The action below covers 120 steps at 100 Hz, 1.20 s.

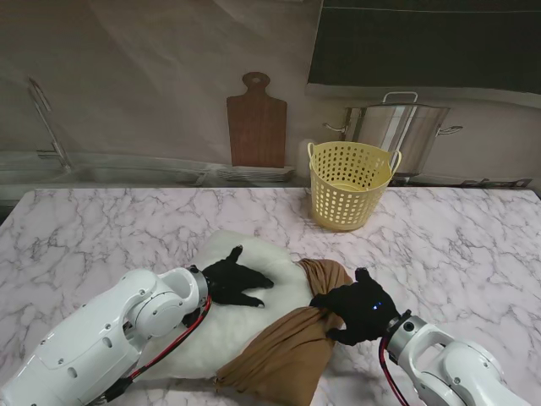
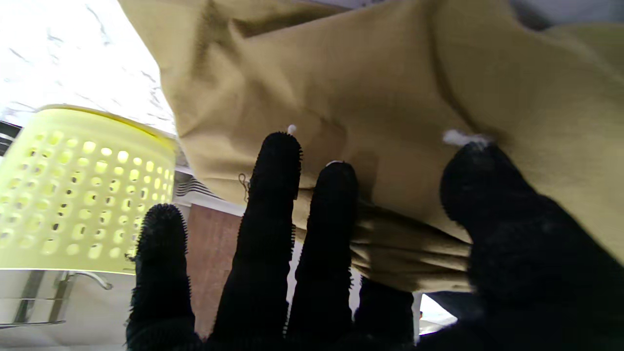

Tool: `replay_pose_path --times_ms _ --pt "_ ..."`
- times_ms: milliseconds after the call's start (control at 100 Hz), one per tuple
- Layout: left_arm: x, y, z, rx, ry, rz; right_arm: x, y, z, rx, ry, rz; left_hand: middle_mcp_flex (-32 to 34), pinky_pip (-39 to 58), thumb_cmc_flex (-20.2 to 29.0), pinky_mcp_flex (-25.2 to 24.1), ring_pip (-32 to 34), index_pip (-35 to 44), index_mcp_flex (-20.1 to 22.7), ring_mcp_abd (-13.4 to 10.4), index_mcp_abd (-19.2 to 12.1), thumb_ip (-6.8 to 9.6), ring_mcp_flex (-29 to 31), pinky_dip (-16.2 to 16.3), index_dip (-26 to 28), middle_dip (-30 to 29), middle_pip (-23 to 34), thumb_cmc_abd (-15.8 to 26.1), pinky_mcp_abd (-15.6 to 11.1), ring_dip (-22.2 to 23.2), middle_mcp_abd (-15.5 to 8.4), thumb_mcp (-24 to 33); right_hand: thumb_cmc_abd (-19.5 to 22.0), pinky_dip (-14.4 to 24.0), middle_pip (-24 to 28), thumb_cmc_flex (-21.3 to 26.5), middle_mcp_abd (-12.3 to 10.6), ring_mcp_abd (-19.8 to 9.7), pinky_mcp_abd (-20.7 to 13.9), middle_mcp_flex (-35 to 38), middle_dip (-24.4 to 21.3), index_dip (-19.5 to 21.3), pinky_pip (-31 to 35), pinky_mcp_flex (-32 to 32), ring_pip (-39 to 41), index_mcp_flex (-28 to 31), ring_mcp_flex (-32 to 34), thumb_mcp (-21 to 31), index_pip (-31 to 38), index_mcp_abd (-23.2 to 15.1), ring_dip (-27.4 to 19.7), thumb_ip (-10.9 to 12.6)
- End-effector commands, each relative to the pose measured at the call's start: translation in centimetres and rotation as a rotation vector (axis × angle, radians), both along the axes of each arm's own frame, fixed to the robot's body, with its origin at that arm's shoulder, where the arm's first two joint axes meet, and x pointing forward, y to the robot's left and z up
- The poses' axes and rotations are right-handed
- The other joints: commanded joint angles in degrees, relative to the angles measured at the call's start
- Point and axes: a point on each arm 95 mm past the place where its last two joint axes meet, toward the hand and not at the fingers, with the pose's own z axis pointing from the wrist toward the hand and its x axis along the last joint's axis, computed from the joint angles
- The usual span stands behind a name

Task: Remove the pillowcase from the pillow and put it in the laundry basket

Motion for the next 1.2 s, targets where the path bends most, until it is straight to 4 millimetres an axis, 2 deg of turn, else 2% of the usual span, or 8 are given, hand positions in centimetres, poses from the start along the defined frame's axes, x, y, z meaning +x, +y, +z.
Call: replay_pose_path --times_ms 0,190,240,270,320,400,590,1190 --pt "-0.3 2.3 -2.9 0.079 0.071 0.047 0.2 0.8 0.5 -0.007 0.003 0.036 1.0 83.62 3.79 -0.45 4.09 3.03 1.76 13.28 4.72 0.71 3.56 -0.05 0.03 0.64 2.03 -3.22 2.1 0.37 8.51 0.15 0.29 -0.29 6.89 -1.59 -2.34 -1.06 1.74 0.87 3.47 -1.77 -1.08 -0.92 3.8 -1.02 1.61 0.78 -3.71 -3.34 2.31 1.63" --pt "-0.3 2.2 -2.9 0.072 0.07 0.047 1.4 2.3 0.8 -0.042 0.068 0.111 0.96 83.54 3.96 -0.5 4.08 3.05 1.75 13.19 4.65 0.7 3.57 -0.06 -0.02 0.63 2.02 -3.08 2.13 0.34 8.43 0.11 -0.15 -1.43 15.98 -0.88 -3.62 -3.15 2.26 8.11 8.37 -11.91 -1.09 0.13 12.41 1.7 6.12 0.36 -12.4 -4.6 5.73 1.66" --pt "-0.3 2.2 -2.9 0.072 0.07 0.048 1.7 2.5 0.7 -0.057 0.091 0.122 0.95 83.52 4.01 -0.49 4.04 3.1 1.85 13.31 4.74 0.7 3.5 -0.07 -0.02 0.63 2.02 -3.14 2.16 0.31 8.48 0.09 -0.27 -1.87 15.29 -1.55 -2.63 -2.62 2.4 6.98 9.12 -8.86 -1.64 -0.58 13.05 8.91 4.82 0.07 -4.18 -6.32 5.93 1.3" --pt "-0.4 2.2 -2.9 0.071 0.071 0.048 1.9 2.6 0.6 -0.064 0.098 0.125 0.95 83.51 4.06 -0.49 4.07 3.11 1.86 13.3 4.72 0.71 3.55 -0.07 -0.02 0.63 2.02 -3.1 2.15 0.32 8.47 0.11 -2.46 -1.77 13.48 0.45 -1.89 -2.18 2.49 5.91 10.1 -9.32 -2.14 -1.08 12.65 13.61 3.6 -3.1 7.24 -8.13 5.73 -2.84" --pt "-0.4 2.2 -2.9 0.071 0.072 0.048 2.1 2.5 0.5 -0.079 0.107 0.122 0.94 83.5 4.06 -0.48 4.06 3.14 1.93 13.32 4.72 0.7 3.53 -0.06 -0.02 0.63 2.02 -3.1 2.17 0.31 8.43 0.09 -4.04 -1.69 12.73 1.01 -1.47 -1.53 2.58 5.78 10.56 -4.43 -2.63 -1.51 12.49 22.02 2.94 -4.92 19.14 -10.17 5.63 -4.05" --pt "-0.4 2.3 -3.0 0.073 0.073 0.047 2.3 2.1 0.2 -0.096 0.11 0.107 0.98 83.49 4.01 -0.46 4.06 3.2 2.04 13.25 4.67 0.7 3.54 -0.06 -0.01 0.63 2.03 -3.13 2.14 0.29 8.54 0.05 -4.18 -0.48 14.46 -0.17 -2.86 -1.4 2.13 8.58 15.32 7.56 -2.66 -0.66 13.15 30.65 3.56 -2.98 23.18 -8.89 5.6 -3.82" --pt "-0.6 2.4 -3.1 0.083 0.078 0.042 2.9 -0.8 -1.0 -0.261 0.096 0.021 0.8 83.36 3.67 -0.58 4.01 3.09 1.75 13.28 4.73 0.69 3.39 -0.08 -0.06 0.61 1.96 -3.44 2.18 0.26 8.44 -0.03 -2.38 2.82 20.67 -3.83 0.47 -0.87 0.87 19.65 17.8 10.44 1.51 4.0 19.4 44.46 9.96 1.79 28.55 2.21 6.55 1.65" --pt "-0.6 5.3 -3.2 0.146 0.082 0.085 3.0 -9.4 -4.4 -0.624 0.145 -0.342 0.58 83.03 3.4 -0.62 3.8 2.92 1.34 13.3 4.75 0.71 3.08 -0.09 -0.18 0.53 1.85 -3.64 2.1 0.02 8.52 0.07 1.32 2.04 19.28 -2.61 1.89 -0.62 0.78 20.71 17.13 10.69 0.82 1.98 18.19 47.19 9.38 -2.11 26.65 1.94 5.74 1.9"
